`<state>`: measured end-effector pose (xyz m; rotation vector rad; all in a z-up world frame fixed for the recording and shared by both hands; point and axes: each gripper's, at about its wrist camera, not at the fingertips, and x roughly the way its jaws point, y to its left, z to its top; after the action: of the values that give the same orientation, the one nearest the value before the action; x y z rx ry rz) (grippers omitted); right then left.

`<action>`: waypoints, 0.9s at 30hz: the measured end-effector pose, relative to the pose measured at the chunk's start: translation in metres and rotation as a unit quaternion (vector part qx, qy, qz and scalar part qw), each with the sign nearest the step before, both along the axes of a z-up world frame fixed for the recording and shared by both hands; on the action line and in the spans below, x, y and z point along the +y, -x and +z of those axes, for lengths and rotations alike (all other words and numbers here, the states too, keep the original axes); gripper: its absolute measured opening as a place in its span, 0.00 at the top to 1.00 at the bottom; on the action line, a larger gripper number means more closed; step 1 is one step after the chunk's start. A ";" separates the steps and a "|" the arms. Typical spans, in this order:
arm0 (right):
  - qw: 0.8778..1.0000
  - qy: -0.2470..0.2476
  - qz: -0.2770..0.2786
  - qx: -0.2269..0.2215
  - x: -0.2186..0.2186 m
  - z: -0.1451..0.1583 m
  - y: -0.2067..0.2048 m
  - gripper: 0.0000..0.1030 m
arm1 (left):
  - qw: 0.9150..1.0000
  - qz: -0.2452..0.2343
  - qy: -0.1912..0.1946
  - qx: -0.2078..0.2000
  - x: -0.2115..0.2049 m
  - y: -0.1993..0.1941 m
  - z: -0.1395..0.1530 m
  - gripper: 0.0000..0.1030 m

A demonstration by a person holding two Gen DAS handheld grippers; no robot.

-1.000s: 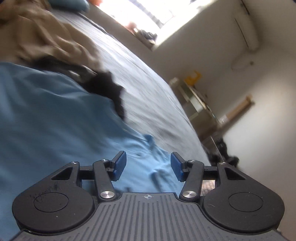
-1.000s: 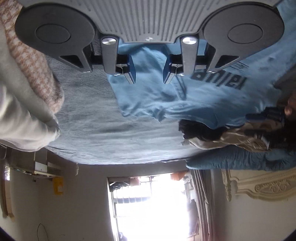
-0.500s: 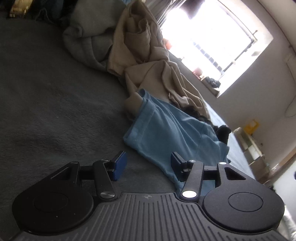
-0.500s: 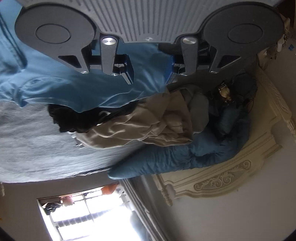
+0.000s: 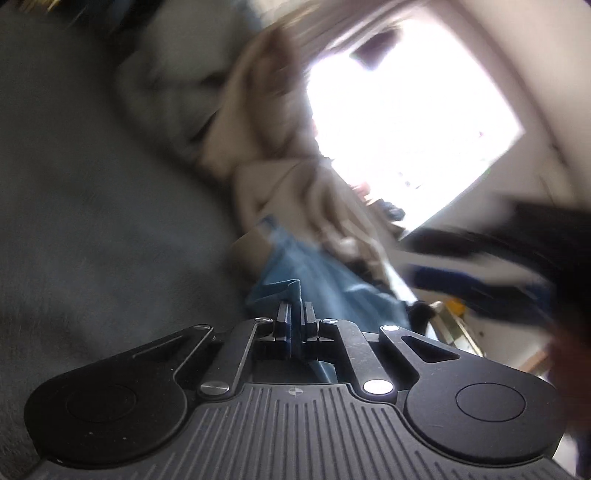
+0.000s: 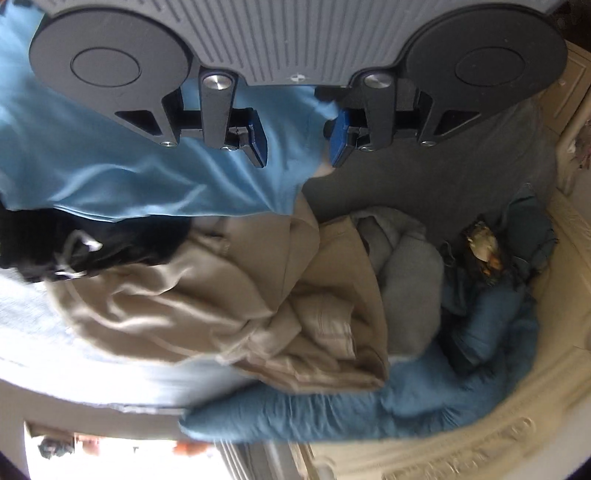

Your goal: Fold clothes

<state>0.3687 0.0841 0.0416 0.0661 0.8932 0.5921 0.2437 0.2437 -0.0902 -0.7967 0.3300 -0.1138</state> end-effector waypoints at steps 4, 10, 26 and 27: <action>0.998 0.064 0.000 0.014 0.041 -0.014 -0.030 0.61 | 0.997 -0.021 -0.056 -0.045 -0.016 0.011 0.012 0.98; 0.988 0.147 0.016 0.043 0.088 -0.037 -0.057 0.59 | 0.995 -0.037 -0.076 -0.055 -0.024 0.013 0.016 0.98; 0.960 0.274 0.026 0.056 0.135 -0.070 -0.079 0.60 | 0.995 -0.037 -0.076 -0.043 -0.025 0.015 0.014 0.98; 0.957 0.282 0.029 0.054 0.138 -0.072 -0.079 0.62 | 0.996 -0.037 -0.076 -0.043 -0.025 0.015 0.013 0.98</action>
<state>0.4481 0.2217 -0.0304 -0.4483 1.1465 0.3712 0.2291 0.2183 -0.0770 -0.6271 0.2836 -0.1892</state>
